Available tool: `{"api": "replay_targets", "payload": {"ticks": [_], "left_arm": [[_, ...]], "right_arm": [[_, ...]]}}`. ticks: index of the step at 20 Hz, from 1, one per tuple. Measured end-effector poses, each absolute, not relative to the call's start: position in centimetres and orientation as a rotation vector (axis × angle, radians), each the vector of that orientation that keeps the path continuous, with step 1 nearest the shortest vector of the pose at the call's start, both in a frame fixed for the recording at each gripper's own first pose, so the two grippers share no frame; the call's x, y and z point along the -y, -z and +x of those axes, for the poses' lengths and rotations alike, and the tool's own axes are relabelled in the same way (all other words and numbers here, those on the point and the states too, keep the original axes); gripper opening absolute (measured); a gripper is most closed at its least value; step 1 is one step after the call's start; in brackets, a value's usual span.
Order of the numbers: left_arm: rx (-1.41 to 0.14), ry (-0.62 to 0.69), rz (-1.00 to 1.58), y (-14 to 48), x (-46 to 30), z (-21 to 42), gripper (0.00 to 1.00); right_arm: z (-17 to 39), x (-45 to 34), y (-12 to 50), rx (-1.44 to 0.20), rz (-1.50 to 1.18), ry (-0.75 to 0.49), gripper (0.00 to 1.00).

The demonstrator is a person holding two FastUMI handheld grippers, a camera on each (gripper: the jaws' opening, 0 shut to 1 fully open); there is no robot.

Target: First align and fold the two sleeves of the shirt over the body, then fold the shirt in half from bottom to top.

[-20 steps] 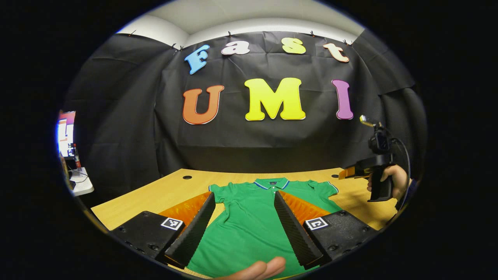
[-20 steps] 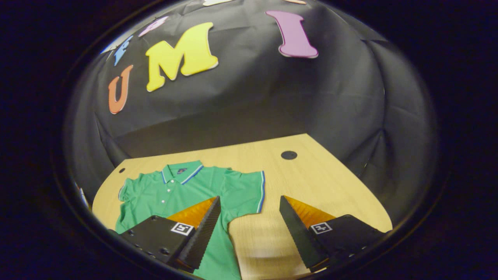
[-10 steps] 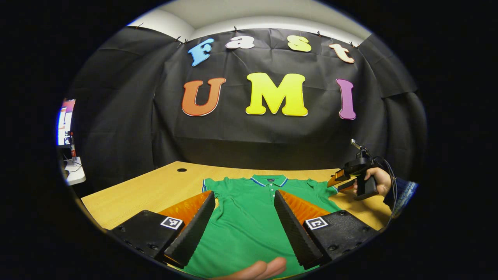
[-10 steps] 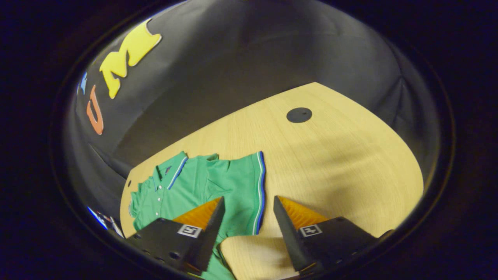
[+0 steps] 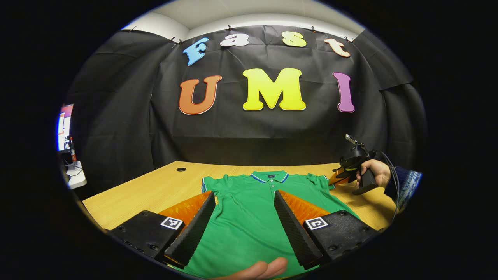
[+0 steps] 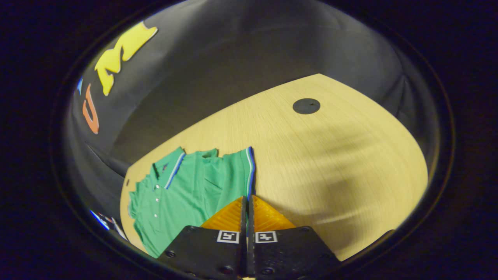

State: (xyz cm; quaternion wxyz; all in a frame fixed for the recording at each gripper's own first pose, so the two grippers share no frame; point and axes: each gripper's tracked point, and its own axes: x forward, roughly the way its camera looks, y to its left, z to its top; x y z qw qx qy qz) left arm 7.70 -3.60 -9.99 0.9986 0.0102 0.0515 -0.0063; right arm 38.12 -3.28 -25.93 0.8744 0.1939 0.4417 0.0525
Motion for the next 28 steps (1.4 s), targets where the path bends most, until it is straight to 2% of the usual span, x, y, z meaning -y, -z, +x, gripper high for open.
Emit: {"api": "replay_targets", "payload": {"ticks": [11, 14, 17, 18, 20, 21, 22, 23, 24, 27, 28], "left_arm": [[-0.114, -0.022, 0.010, 10.2, 2.0, 8.3, 0.98], [-0.107, -0.026, 0.015, 9.8, 1.7, 8.3, 0.98], [-0.099, -0.030, 0.020, 9.5, 1.5, 8.1, 0.98], [-0.101, -0.029, 0.016, 9.6, 1.5, 8.3, 0.98], [-0.118, -0.020, 0.007, 10.2, 2.0, 8.4, 0.98], [-0.129, -0.017, 0.005, 10.5, 2.1, 8.4, 0.98], [-0.137, -0.015, 0.006, 10.6, 2.2, 8.3, 0.98], [-0.139, -0.015, 0.009, 10.6, 2.3, 8.2, 0.98], [-0.132, -0.018, 0.014, 10.5, 2.2, 8.0, 0.98], [-0.122, -0.020, 0.019, 10.1, 2.1, 8.0, 0.98], [-0.123, -0.016, 0.017, 10.1, 2.3, 8.0, 0.98]], "right_arm": [[37.0, 0.3, 21.2, -0.844, 0.265, -0.184, 0.00], [37.8, 1.7, 21.6, -0.841, 0.242, -0.097, 0.00], [37.6, 3.6, 21.9, -0.842, 0.196, -0.058, 0.45], [37.5, 3.8, 22.3, -0.860, 0.186, -0.044, 0.65], [37.2, 3.9, 23.7, -0.902, 0.183, -0.032, 0.73], [36.9, 3.7, 24.4, -0.924, 0.176, -0.034, 0.70], [36.7, 3.5, 25.3, -0.948, 0.159, -0.035, 0.76], [36.3, 3.8, 25.7, -0.958, 0.121, -0.019, 0.73], [37.1, 4.1, 25.6, -0.932, 0.118, -0.004, 0.66], [36.9, 3.2, 25.8, -0.952, 0.151, 0.000, 0.01], [37.0, 3.3, 25.5, -0.948, 0.143, 0.005, 0.01]]}}
